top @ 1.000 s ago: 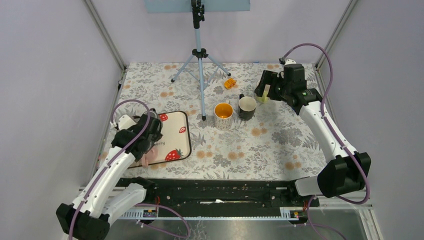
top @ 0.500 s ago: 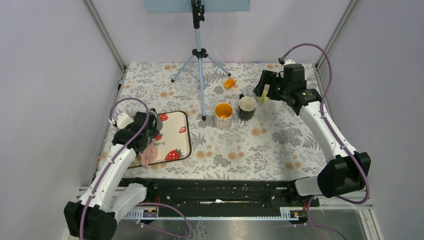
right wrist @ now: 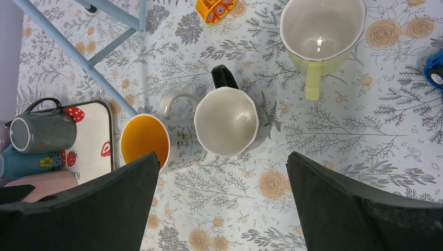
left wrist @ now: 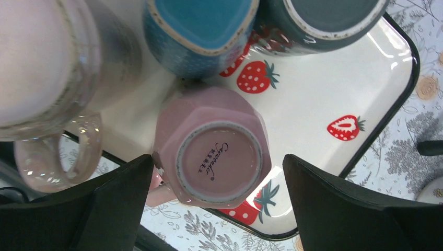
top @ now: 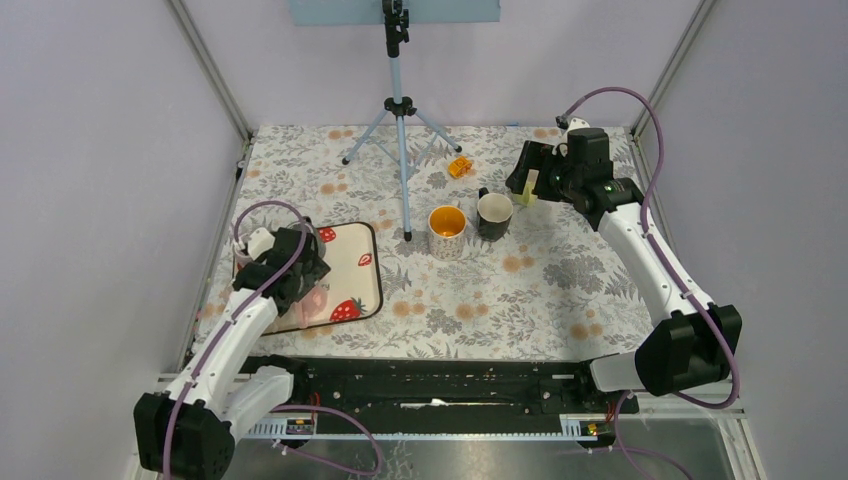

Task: Turn the mug right side up
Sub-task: Turn over the cup on the tray.

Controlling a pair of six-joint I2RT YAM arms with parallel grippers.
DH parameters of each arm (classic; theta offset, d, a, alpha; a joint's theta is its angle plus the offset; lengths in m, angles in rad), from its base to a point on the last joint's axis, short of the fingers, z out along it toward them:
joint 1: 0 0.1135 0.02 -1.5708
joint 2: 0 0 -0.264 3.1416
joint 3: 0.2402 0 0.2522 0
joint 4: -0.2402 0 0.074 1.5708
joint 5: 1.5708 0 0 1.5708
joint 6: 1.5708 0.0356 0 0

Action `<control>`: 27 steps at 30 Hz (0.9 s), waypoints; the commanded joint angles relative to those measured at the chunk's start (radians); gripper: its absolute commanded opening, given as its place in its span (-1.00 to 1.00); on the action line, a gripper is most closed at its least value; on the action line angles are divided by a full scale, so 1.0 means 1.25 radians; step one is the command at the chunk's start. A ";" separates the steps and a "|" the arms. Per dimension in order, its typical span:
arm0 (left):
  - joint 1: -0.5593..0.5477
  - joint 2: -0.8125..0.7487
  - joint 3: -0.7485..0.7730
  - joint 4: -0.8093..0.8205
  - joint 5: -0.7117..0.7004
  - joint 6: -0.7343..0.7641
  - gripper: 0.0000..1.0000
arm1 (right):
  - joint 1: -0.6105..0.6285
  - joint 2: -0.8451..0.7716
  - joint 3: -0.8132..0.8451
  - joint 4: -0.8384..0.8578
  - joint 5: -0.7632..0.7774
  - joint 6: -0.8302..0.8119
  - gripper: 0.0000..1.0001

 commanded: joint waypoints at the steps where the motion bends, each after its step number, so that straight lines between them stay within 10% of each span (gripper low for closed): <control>1: 0.000 0.005 -0.018 0.075 0.072 0.004 0.98 | 0.003 -0.034 0.003 0.025 -0.016 -0.003 0.99; 18: -0.136 0.081 -0.012 0.081 0.073 -0.003 0.97 | 0.004 -0.034 0.004 0.024 -0.017 -0.005 0.99; 27: -0.150 0.138 0.014 0.075 0.082 0.025 0.43 | 0.004 -0.034 0.003 0.026 -0.018 -0.004 0.99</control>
